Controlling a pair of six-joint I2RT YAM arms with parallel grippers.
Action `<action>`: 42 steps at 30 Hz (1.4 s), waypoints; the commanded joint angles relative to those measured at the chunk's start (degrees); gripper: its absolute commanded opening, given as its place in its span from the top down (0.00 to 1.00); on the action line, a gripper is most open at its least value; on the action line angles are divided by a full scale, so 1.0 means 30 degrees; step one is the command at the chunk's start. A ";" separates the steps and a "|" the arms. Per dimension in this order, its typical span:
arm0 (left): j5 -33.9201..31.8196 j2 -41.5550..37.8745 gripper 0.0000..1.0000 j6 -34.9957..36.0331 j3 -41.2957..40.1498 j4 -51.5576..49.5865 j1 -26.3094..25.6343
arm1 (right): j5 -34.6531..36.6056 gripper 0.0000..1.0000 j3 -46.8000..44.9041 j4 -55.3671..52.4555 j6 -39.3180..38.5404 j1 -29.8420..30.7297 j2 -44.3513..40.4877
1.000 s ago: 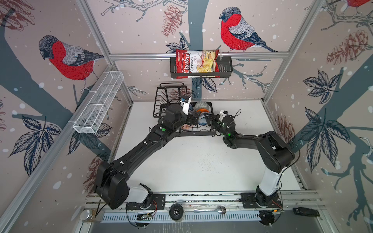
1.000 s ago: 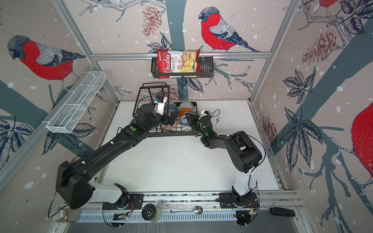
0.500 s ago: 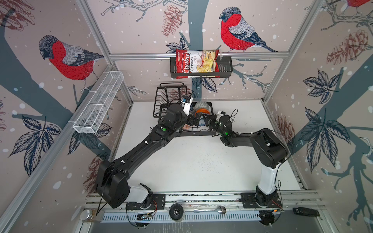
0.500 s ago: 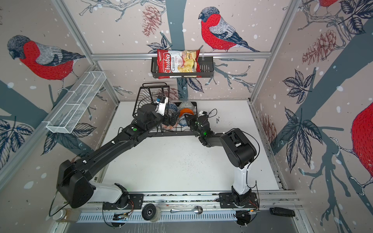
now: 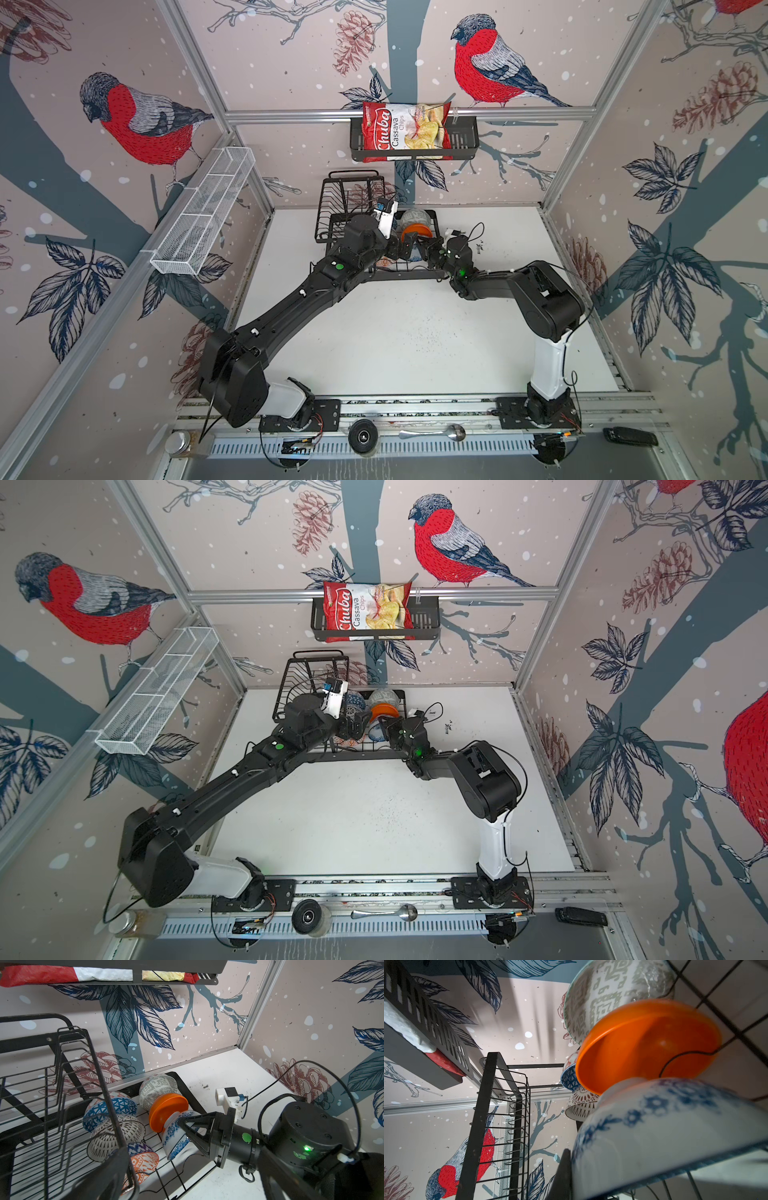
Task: Load bowls into a dish rack
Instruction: Place the bowl in the dish rack.
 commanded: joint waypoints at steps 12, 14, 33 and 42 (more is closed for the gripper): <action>0.0008 0.0219 0.02 -0.0048 -0.0011 -0.0089 -0.0005 | 0.0326 1.00 0.0421 0.0185 -0.0631 0.0361 0.0943; -0.0007 0.0219 0.02 -0.0048 -0.0040 -0.0088 0.0009 | 0.0398 1.00 0.0276 0.0155 -0.0603 0.0385 0.0889; -0.0095 0.0161 0.02 -0.0033 -0.0098 -0.0030 -0.0001 | 0.0499 1.00 -0.0739 -0.0348 -0.0379 0.0430 -0.0119; -0.0154 0.0102 0.02 -0.0018 -0.0098 -0.0060 -0.0024 | 0.0397 1.00 -0.0303 -0.1103 -0.0532 0.0577 0.0515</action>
